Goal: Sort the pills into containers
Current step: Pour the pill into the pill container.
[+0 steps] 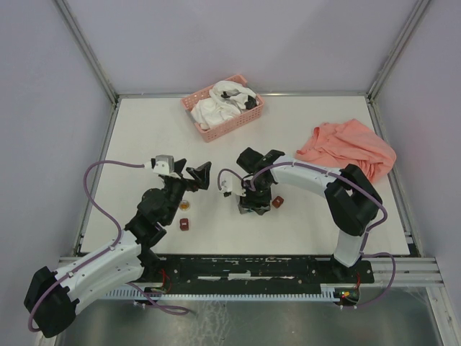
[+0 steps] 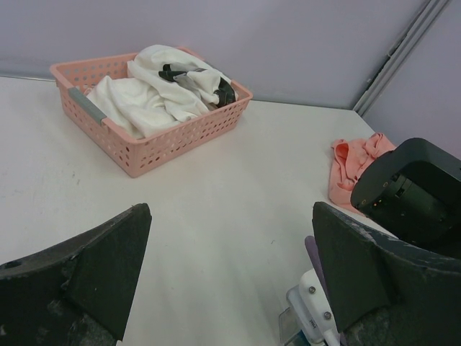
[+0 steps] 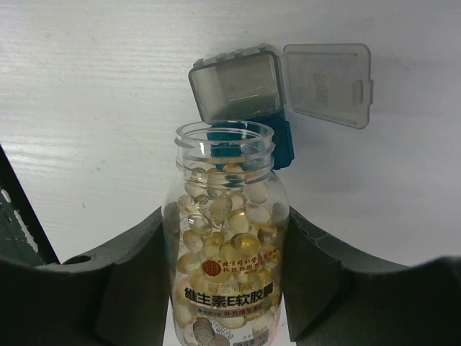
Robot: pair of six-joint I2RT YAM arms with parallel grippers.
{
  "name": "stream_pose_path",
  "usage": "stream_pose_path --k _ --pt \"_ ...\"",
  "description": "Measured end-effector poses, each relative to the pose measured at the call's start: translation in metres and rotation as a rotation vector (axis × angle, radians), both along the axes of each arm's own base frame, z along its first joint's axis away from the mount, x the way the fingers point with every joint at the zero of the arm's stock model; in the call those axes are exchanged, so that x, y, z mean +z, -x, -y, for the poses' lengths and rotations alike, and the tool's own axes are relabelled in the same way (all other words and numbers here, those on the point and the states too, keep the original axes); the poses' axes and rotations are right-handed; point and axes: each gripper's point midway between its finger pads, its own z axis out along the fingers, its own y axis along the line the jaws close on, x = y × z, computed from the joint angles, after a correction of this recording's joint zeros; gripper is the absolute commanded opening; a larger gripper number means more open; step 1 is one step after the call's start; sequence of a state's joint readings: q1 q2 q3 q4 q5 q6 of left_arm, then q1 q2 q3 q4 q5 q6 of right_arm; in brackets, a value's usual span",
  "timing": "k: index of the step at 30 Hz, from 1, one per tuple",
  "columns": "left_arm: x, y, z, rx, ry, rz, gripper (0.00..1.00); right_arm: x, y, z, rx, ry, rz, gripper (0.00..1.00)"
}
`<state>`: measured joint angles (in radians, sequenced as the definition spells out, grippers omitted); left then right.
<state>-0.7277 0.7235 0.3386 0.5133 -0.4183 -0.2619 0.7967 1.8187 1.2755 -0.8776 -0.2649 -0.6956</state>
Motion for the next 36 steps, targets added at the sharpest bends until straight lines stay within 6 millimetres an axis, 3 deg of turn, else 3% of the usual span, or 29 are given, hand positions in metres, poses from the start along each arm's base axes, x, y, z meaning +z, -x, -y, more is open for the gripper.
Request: stream_pose_path --k 36 --pt "0.0035 0.0005 -0.0003 0.000 0.010 0.012 0.99 -0.0008 0.0012 0.0017 0.029 0.052 0.025 0.07"
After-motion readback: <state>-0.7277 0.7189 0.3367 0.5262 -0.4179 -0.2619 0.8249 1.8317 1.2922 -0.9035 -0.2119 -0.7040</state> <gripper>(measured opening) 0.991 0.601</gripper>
